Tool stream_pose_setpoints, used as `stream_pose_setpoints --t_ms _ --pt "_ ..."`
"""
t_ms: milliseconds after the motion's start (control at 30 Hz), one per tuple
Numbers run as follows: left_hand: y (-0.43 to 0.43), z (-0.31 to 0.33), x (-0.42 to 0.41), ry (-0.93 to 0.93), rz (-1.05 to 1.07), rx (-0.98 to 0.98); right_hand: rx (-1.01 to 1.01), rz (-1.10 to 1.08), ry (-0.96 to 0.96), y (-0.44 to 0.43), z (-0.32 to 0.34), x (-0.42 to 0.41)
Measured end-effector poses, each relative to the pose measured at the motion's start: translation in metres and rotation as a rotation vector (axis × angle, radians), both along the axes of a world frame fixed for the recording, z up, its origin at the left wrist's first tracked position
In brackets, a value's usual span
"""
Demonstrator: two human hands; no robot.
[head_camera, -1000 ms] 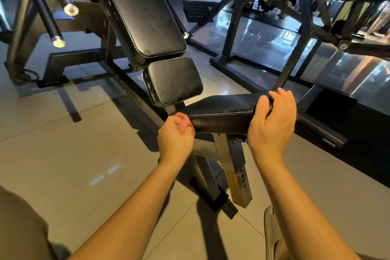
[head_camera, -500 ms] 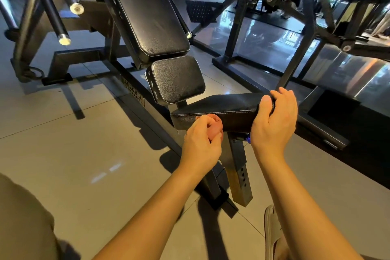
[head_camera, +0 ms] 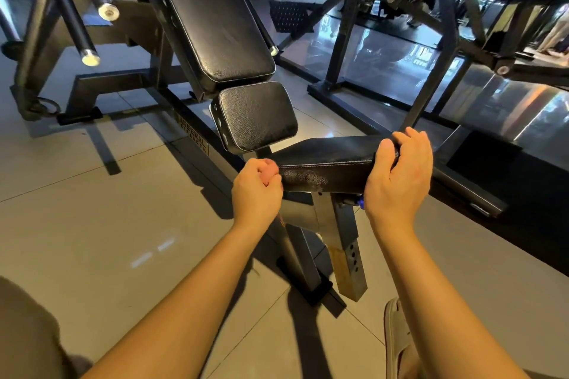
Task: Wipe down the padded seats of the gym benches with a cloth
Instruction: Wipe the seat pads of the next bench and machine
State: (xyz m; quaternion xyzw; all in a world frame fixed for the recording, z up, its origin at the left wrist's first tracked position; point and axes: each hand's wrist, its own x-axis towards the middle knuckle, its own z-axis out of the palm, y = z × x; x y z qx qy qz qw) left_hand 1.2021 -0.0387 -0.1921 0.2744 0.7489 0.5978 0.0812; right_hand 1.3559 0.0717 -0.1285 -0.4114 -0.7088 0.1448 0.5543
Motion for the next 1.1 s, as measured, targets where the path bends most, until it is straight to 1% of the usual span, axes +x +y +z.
stream_pose_setpoints --t_ms 133,233,333,400,500,533,567,600,700,733,767,867,933,1000,1100 --pt "0.005 0.015 0.027 0.057 -0.13 0.136 -0.006 -0.001 0.018 -0.001 0.001 -0.001" --pt "0.005 0.018 0.039 0.098 -0.257 0.147 -0.016 0.001 0.033 -0.001 0.001 -0.001" --pt "0.002 0.022 0.05 0.196 -0.398 0.168 -0.034 0.006 0.03 -0.001 0.002 -0.001" --pt "-0.003 0.024 0.052 0.271 -0.472 0.124 -0.033 0.029 0.026 -0.001 0.003 0.0" --pt "-0.013 0.027 0.055 0.367 -0.68 -0.018 -0.024 0.06 0.014 -0.001 0.004 0.004" --pt "-0.018 0.025 0.058 0.365 -0.719 -0.053 -0.025 0.069 0.008 -0.002 0.004 0.005" --pt "-0.022 0.023 0.059 0.333 -0.712 -0.062 -0.032 0.074 0.001 -0.002 0.005 0.006" --pt "-0.025 0.02 0.058 0.268 -0.657 -0.052 -0.04 0.074 -0.006 -0.003 0.005 0.006" --pt "-0.033 0.022 0.037 -0.004 -0.4 0.048 -0.043 0.06 -0.011 -0.004 0.006 0.005" --pt "-0.035 0.024 0.026 -0.047 -0.375 0.053 -0.039 0.054 -0.007 -0.003 0.005 0.004" --pt "-0.038 0.029 0.016 -0.047 -0.413 0.024 -0.032 0.049 -0.004 -0.003 0.005 0.003" --pt "-0.041 0.049 -0.002 0.094 -0.665 -0.091 -0.016 0.04 0.004 -0.002 0.004 0.002" --pt "-0.035 0.061 -0.004 0.182 -0.733 -0.097 -0.006 0.046 0.008 -0.001 0.004 0.002" --pt "-0.023 0.071 -0.002 0.297 -0.701 -0.091 0.003 0.054 0.009 0.0 0.003 0.001" --pt "-0.004 0.073 -0.003 0.64 -0.441 -0.154 -0.006 0.047 0.004 0.0 0.001 0.002"
